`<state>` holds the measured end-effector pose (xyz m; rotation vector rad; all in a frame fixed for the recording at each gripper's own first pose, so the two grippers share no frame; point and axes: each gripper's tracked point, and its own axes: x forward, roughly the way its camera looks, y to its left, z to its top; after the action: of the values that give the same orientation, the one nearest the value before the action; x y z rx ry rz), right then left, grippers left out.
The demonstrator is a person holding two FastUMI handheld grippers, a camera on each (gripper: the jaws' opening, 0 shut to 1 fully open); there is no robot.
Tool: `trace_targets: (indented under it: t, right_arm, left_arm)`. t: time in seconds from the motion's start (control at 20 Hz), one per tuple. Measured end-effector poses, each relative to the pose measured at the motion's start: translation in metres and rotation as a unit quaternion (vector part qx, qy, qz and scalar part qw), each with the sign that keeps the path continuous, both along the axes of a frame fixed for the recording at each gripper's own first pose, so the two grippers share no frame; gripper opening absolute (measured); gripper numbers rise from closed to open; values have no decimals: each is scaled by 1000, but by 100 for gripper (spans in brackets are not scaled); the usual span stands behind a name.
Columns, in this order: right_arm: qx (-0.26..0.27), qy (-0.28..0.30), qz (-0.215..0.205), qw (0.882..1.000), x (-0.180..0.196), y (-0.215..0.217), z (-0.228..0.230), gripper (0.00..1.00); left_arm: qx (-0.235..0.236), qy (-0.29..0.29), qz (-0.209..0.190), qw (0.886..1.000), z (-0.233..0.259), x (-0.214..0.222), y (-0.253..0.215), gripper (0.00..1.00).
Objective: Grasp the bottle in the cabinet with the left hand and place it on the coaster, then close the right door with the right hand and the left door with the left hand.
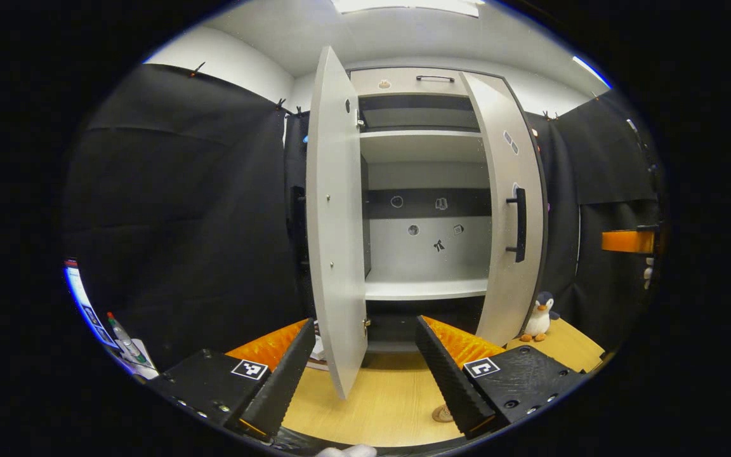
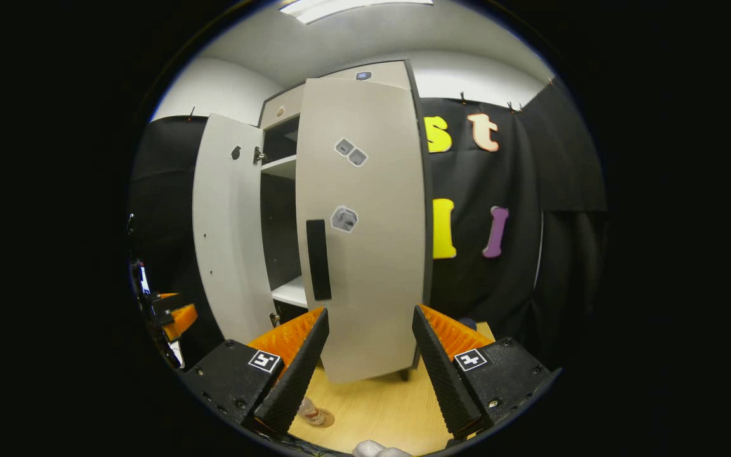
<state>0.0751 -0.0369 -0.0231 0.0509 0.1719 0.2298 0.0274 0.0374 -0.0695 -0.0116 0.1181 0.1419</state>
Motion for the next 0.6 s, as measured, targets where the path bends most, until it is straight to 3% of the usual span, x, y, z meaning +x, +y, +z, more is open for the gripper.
trace_targets:
  t: [0.2,0.3,0.6]
  right_arm:
    - [-2,9,-40,999,-38,-10,-14,82]
    - [0,15,-57,998,-55,-12,-19,82]
    - [-6,27,-99,995,-86,-19,-27,82]
  left_arm:
    - [22,-19,10,1000,18,19,47,95]
    - [12,-25,5,1000,25,32,67,96]
    - [23,-54,51,997,58,72,142,96]
